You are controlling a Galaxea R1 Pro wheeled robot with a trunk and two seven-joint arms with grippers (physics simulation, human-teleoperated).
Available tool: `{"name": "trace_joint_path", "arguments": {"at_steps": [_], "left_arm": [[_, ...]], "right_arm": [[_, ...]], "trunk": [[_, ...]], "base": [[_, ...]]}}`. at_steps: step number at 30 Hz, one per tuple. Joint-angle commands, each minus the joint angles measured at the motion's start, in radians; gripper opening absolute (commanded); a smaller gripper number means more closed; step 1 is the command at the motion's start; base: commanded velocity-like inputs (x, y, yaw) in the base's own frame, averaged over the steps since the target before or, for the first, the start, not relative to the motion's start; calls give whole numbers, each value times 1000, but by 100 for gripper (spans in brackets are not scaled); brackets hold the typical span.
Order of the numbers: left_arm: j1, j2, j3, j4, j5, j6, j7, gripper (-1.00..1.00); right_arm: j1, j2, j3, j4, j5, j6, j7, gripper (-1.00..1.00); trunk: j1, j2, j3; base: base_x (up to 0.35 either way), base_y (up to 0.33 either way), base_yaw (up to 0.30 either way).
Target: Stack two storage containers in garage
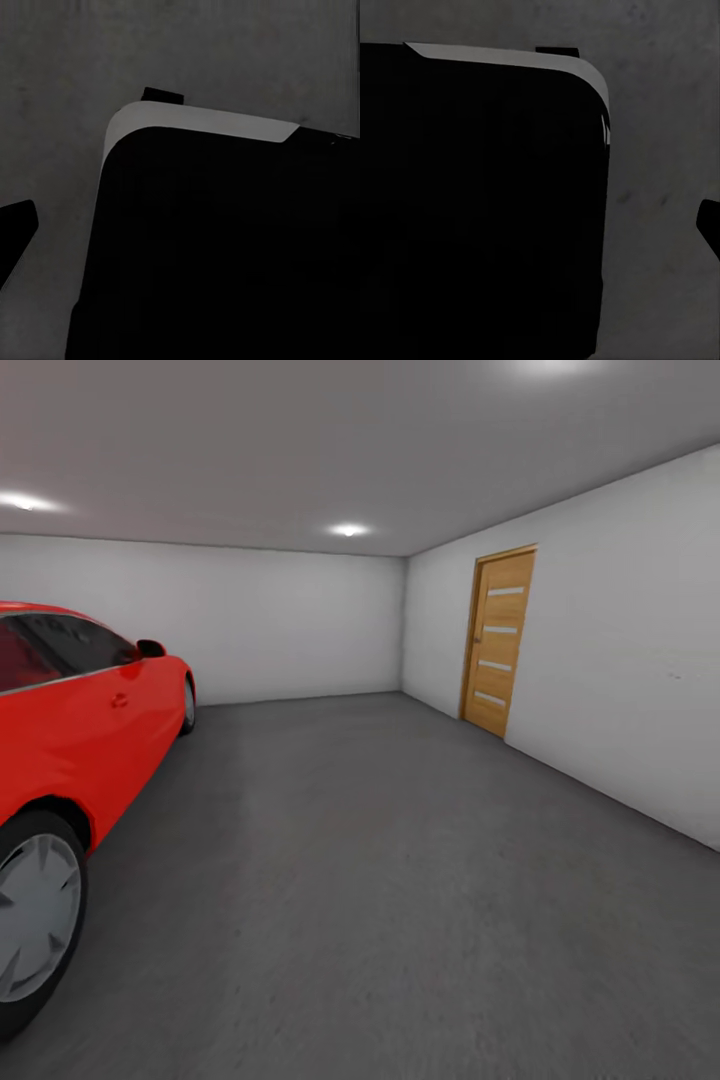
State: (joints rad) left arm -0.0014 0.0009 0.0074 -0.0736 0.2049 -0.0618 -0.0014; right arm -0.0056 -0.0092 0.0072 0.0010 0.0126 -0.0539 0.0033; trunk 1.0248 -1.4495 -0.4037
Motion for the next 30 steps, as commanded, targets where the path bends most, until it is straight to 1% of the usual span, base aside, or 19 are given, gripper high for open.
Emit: {"name": "trace_joint_path", "arguments": {"at_steps": [1, 4, 8, 30], "left_arm": [[0, 0, -1, 0, 6, -3, 0, 100], [0, 1, 0, 0, 7, -3, 0, 100], [0, 1, -2, 0, 7, -2, 0, 100], [0, 2, -4, 4, 7, 10, 1, 100]], "right_arm": [[-1, 0, 0, 1, 1, -2, 1, 100], [-1, 2, 0, 1, 0, -2, -1, 100], [-1, 2, 0, 1, -1, -1, -4, 100], [-1, 0, 4, 1, 5, 0, -1, 100]], "trunk": [[0, -1, 0], [0, -1, 1], [0, -1, 1], [0, -1, 1]], "base": [[134, 0, -258], [184, 0, -171], [266, 0, -59], [314, 0, -4]]}}
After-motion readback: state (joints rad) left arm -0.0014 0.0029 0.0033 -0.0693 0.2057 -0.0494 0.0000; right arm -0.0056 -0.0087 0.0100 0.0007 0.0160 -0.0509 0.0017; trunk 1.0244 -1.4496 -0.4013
